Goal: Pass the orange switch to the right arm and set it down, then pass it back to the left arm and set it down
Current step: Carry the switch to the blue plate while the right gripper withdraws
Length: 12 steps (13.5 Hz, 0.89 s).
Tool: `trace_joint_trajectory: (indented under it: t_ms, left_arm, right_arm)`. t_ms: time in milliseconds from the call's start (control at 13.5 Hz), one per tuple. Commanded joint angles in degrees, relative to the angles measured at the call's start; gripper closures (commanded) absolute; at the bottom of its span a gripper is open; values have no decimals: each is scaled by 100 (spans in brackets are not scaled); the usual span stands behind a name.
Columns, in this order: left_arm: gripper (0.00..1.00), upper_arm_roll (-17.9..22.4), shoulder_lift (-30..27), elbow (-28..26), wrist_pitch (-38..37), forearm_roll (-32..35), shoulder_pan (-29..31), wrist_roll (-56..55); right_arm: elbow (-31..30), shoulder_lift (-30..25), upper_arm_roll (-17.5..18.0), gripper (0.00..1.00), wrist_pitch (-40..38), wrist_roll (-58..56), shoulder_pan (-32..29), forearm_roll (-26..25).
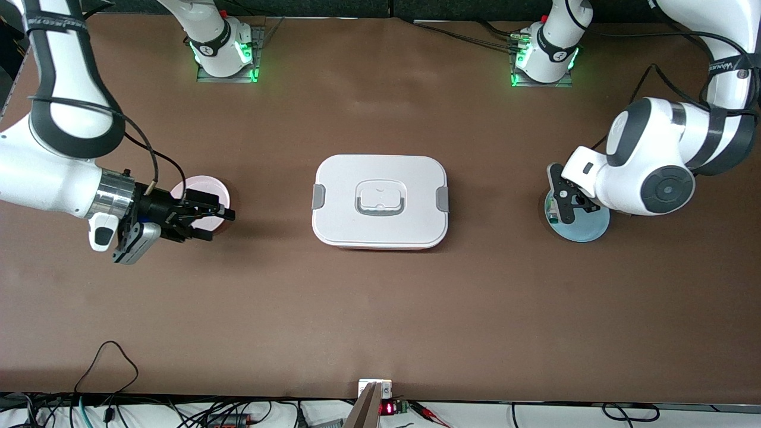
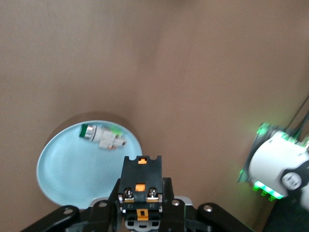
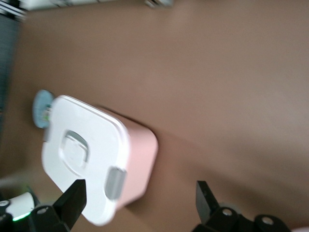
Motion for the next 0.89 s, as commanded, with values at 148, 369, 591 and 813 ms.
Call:
trace_joint_trajectory:
  t_ms: [148,369,591,813]
  left_arm:
    - [98,-33,-515,-1489,1798,874,229,226]
    - [98,-33,-543,-2185,2888,1146,597,235]
    - [99,-33,-437,-2686,3830,1674,827,323]
    - [99,-33,-174,-2705,4086,1693,915,279]
  right_arm:
    - [189,-542,23,0,-1240,1944,-5,-1948]
    - [601,-771,50,0,-2276,2358,48,-3019]
    - [691,-1034,50,0,-2588,2281,162,-3928]
    - [813,-1097,-309,0,-2483,2315,92,-3964]
